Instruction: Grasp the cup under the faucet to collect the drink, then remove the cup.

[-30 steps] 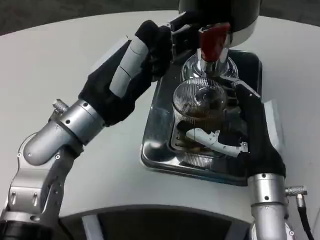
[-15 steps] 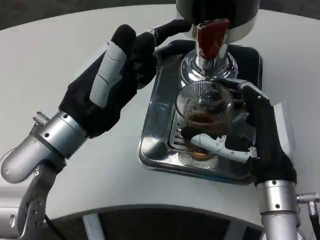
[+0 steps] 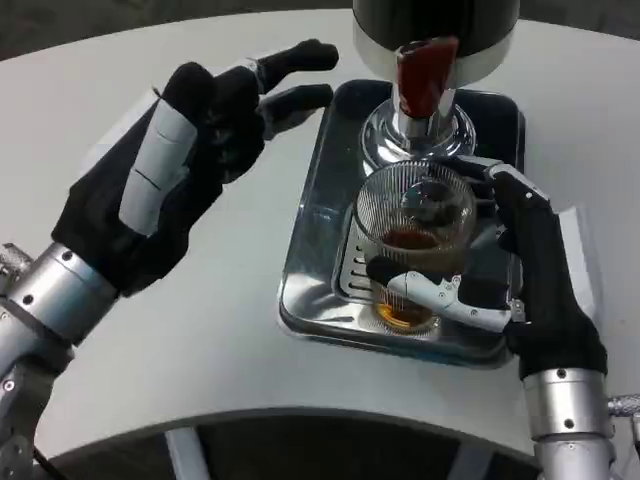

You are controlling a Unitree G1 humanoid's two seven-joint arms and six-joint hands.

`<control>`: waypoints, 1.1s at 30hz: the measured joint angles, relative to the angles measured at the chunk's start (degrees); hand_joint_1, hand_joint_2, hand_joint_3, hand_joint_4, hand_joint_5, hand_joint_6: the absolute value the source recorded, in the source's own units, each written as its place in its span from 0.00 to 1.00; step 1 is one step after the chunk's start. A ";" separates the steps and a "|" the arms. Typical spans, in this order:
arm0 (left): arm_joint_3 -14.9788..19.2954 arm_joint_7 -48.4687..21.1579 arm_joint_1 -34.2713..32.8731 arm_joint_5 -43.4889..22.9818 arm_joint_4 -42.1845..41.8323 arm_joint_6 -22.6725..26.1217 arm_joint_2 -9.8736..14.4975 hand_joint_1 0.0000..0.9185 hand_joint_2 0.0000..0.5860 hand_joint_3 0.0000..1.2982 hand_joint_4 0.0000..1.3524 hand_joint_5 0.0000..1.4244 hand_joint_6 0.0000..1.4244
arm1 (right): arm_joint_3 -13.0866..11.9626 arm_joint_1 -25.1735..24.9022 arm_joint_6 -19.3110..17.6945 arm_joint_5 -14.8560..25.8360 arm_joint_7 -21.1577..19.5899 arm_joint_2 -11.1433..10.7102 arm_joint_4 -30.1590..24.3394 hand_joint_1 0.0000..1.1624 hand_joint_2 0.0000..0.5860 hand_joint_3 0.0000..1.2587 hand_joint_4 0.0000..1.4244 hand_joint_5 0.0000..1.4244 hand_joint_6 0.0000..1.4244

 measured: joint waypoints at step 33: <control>7.29 -1.31 26.17 8.17 -11.42 -18.90 9.05 0.00 0.12 0.20 0.08 0.12 0.06 | -1.17 20.06 6.62 4.16 13.52 -1.71 -27.40 0.86 0.16 0.60 0.59 0.74 0.76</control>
